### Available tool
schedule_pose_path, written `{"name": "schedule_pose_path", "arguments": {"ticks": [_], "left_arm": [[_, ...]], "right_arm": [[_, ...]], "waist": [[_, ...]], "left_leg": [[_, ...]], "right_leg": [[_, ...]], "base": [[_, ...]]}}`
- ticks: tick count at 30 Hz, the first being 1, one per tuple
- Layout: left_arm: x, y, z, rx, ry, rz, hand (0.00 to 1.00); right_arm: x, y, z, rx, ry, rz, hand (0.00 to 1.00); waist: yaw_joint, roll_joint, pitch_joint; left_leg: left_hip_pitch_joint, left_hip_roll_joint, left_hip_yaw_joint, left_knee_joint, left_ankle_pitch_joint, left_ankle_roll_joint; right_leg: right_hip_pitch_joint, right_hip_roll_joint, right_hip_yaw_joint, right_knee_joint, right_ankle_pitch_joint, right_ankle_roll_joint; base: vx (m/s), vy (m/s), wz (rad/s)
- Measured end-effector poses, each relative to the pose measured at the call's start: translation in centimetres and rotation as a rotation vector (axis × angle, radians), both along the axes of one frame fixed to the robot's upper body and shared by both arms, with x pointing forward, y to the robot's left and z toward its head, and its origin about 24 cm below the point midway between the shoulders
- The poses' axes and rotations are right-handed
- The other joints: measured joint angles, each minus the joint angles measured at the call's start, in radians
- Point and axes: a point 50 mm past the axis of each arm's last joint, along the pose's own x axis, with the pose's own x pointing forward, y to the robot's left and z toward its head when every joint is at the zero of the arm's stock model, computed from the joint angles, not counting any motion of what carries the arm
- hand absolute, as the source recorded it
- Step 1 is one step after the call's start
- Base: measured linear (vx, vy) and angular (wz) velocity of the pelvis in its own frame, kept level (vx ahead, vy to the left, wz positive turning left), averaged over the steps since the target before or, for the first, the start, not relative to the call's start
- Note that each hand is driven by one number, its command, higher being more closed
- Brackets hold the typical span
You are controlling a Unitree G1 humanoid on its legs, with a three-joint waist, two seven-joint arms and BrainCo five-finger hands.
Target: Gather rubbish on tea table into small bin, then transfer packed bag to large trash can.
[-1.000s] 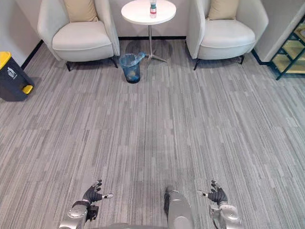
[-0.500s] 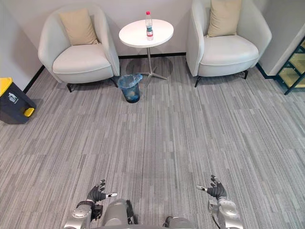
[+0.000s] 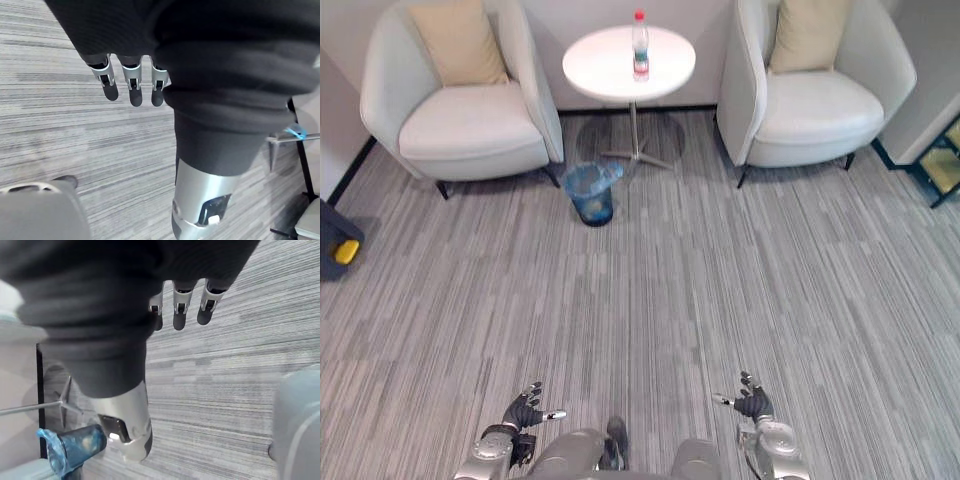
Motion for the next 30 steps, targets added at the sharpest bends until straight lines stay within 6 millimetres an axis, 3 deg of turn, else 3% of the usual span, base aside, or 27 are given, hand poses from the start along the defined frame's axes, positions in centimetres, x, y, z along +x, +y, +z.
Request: {"name": "schedule_pose_path", "arguments": {"ticks": [1, 3, 5, 6, 7, 8, 9, 10, 12, 13, 15, 17, 19, 20, 21, 22, 23, 24, 25, 28, 30], "left_arm": [[0.6, -0.1, 0.2, 0.000, -0.016, -0.004, 0.00], [0.9, -0.1, 0.3, -0.001, -0.023, -0.003, 0.00], [1.1, -0.2, 0.4, -0.003, -0.026, -0.003, 0.00], [0.6, 0.1, 0.3, 0.003, -0.017, -0.001, 0.00], [0.3, 0.0, 0.0, 0.000, 0.002, 0.006, 0.00], [0.1, -0.2, -0.2, -0.007, 0.011, 0.010, 0.00], [-0.2, -0.1, -0.3, -0.008, 0.021, 0.013, 0.00], [-0.3, -0.1, -0.4, -0.008, 0.024, 0.014, 0.00], [-0.1, -0.4, -0.3, -0.036, 0.008, 0.065, 0.00], [-0.2, -0.4, -0.3, -0.040, 0.005, 0.077, 0.00], [-0.9, -0.4, -0.4, -0.046, 0.007, 0.092, 0.00], [-0.9, -0.6, -0.4, -0.053, 0.007, 0.093, 0.00], [-0.8, -0.8, -0.4, -0.056, 0.005, 0.093, 0.00], [-0.7, -0.8, -0.4, -0.058, 0.003, 0.093, 0.00], [-0.8, -0.8, -0.4, -0.058, 0.005, 0.092, 0.00], [-0.8, -0.9, -0.4, -0.058, 0.006, 0.091, 0.00], [-0.9, -0.9, -0.5, -0.058, 0.007, 0.089, 0.00], [-1.2, -0.9, -0.6, -0.058, 0.016, 0.091, 0.00], [-1.7, -0.6, -0.8, -0.051, 0.031, 0.096, 0.00], [-2.1, 0.2, -0.8, -0.030, 0.043, 0.097, 0.00], [-1.9, 0.4, -0.8, -0.020, 0.049, 0.086, 0.00]], "right_arm": [[0.1, 0.0, 0.0, -0.002, 0.002, 0.003, 0.00], [0.6, -0.1, 0.2, -0.004, -0.010, 0.005, 0.00], [0.9, -0.2, 0.3, -0.009, -0.017, 0.007, 0.00], [0.3, -0.3, 0.1, -0.009, -0.004, 0.003, 0.00], [-0.9, -0.8, -0.2, -0.019, 0.029, -0.011, 0.00], [-1.0, -1.1, -0.3, -0.026, 0.040, -0.014, 0.00], [-1.0, -1.2, -0.3, -0.028, 0.040, -0.016, 0.00], [-1.0, -1.2, -0.3, -0.028, 0.039, -0.016, 0.00], [-1.8, -1.3, -0.5, -0.027, 0.056, -0.031, 0.00], [-2.0, -1.3, -0.6, -0.024, 0.059, -0.034, 0.00], [-2.3, -0.8, -0.4, -0.007, 0.035, -0.042, 0.00], [-2.2, -1.0, -0.3, -0.001, 0.025, -0.063, 0.00], [-2.0, -1.1, -0.3, 0.003, 0.020, -0.071, 0.00], [-1.7, -1.0, -0.2, 0.004, 0.011, -0.069, 0.00], [-1.4, -1.0, -0.1, 0.005, 0.003, -0.070, 0.00], [-1.3, -1.1, 0.0, 0.004, 0.001, -0.072, 0.00], [-1.4, -1.3, 0.0, 0.003, 0.000, -0.084, 0.00], [-1.5, -1.5, 0.0, -0.004, 0.009, -0.085, 0.00], [-1.5, -1.3, -0.2, 0.002, 0.020, -0.083, 0.00], [-2.4, -0.8, -0.8, 0.018, 0.053, -0.087, 0.00], [-2.4, -0.9, -0.9, 0.008, 0.061, -0.077, 0.00]], "waist": [[-0.015, 0.007, 0.004], [-0.023, 0.021, 0.012], [-0.036, 0.031, 0.018], [-0.045, 0.015, 0.013], [-0.047, 0.013, 0.008], [-0.043, 0.029, 0.000], [-0.047, 0.037, -0.008], [-0.048, 0.039, -0.008], [-0.045, 0.061, 0.000], [-0.043, 0.062, 0.000], [-0.029, 0.048, 0.008], [-0.019, 0.047, 0.009], [-0.005, 0.049, 0.009], [0.012, 0.045, 0.011], [0.015, 0.041, 0.013], [0.014, 0.043, 0.012], [0.015, 0.052, 0.007], [0.018, 0.077, 0.002], [0.024, 0.081, -0.007], [0.039, -0.001, -0.033], [0.036, -0.015, -0.041]], "left_leg": [[0.046, 0.012, -0.011, -0.036, 0.001, -0.001], [0.081, 0.038, -0.014, -0.055, 0.000, -0.002], [0.137, 0.069, -0.027, -0.086, -0.004, -0.028], [0.168, 0.069, -0.039, -0.091, -0.022, -0.075], [0.203, 0.076, -0.061, -0.100, -0.056, -0.129], [0.212, 0.099, -0.066, -0.101, -0.061, -0.135], [0.200, 0.116, -0.075, -0.051, -0.061, -0.140], [0.191, 0.120, -0.080, -0.029, -0.061, -0.142], [0.012, 0.212, -0.139, 0.421, -0.014, -0.230], [-0.017, 0.232, -0.145, 0.520, -0.008, -0.237], [-0.121, 0.298, -0.096, 0.762, -0.014, -0.226], [-0.201, 0.304, -0.064, 0.753, -0.028, -0.203], [-0.258, 0.279, -0.027, 0.629, -0.041, -0.191], [-0.268, 0.237, -0.016, 0.487, -0.040, -0.188], [-0.268, 0.182, -0.019, 0.329, -0.035, -0.188], [-0.267, 0.159, -0.026, 0.248, -0.022, -0.192], [-0.258, 0.122, -0.053, 0.084, 0.035, -0.188], [-0.243, 0.116, -0.079, -0.023, 0.081, -0.181], [-0.236, 0.107, -0.100, 0.006, 0.157, -0.109], [-0.230, 0.047, -0.060, 0.070, 0.097, -0.069], [-0.209, 0.021, -0.046, 0.066, 0.061, -0.050]], "right_leg": [[-0.057, 0.006, -0.072, -0.089, -0.016, -0.036], [-0.113, 0.027, -0.117, -0.221, -0.013, -0.046], [-0.144, 0.062, -0.122, -0.464, 0.078, -0.064], [-0.132, 0.071, -0.104, -0.615, 0.216, -0.069], [-0.124, 0.076, -0.096, -0.590, 0.349, -0.160], [-0.132, 0.088, -0.102, -0.559, 0.325, -0.143], [-0.132, 0.097, -0.116, -0.532, 0.270, -0.159], [-0.129, 0.100, -0.118, -0.529, 0.262, -0.166], [-0.005, 0.149, -0.164, -0.592, 0.216, -0.197], [0.034, 0.161, -0.170, -0.614, 0.210, -0.202], [0.177, 0.190, -0.169, -0.687, 0.184, -0.229], [0.241, 0.194, -0.158, -0.742, 0.186, -0.227], [0.279, 0.187, -0.134, -0.778, 0.189, -0.224], [0.299, 0.173, -0.113, -0.796, 0.187, -0.222], [0.324, 0.156, -0.099, -0.817, 0.182, -0.211], [0.333, 0.150, -0.093, -0.826, 0.178, -0.204], [0.345, 0.147, -0.075, -0.839, 0.161, -0.181], [0.352, 0.166, -0.047, -0.834, 0.135, -0.159], [0.357, 0.164, -0.009, -0.796, 0.086, -0.143], [0.323, 0.087, 0.039, -0.664, -0.008, -0.098], [0.247, 0.065, 0.091, -0.479, -0.007, -0.044]], "base": [[0.50, -0.049, 0.26], [0.41, -0.098, 0.20], [0.47, -0.171, 0.29], [0.47, -0.219, 0.48], [0.48, -0.225, 0.34], [0.46, -0.266, 0.21], [0.34, -0.209, 0.07], [0.41, -0.299, 0.26], [0.42, -0.300, 0.31], [0.42, -0.241, 0.15], [0.40, -0.183, -0.09], [0.35, -0.114, -0.20], [0.39, 0.003, -0.36], [0.40, 0.099, -0.44], [0.34, 0.109, -0.39], [0.34, 0.152, -0.33], [0.27, 0.151, -0.45], [0.43, 0.292, -0.69], [0.36, 0.252, -0.72], [0.37, 0.171, -0.37], [0.41, 0.170, -0.18]]}}
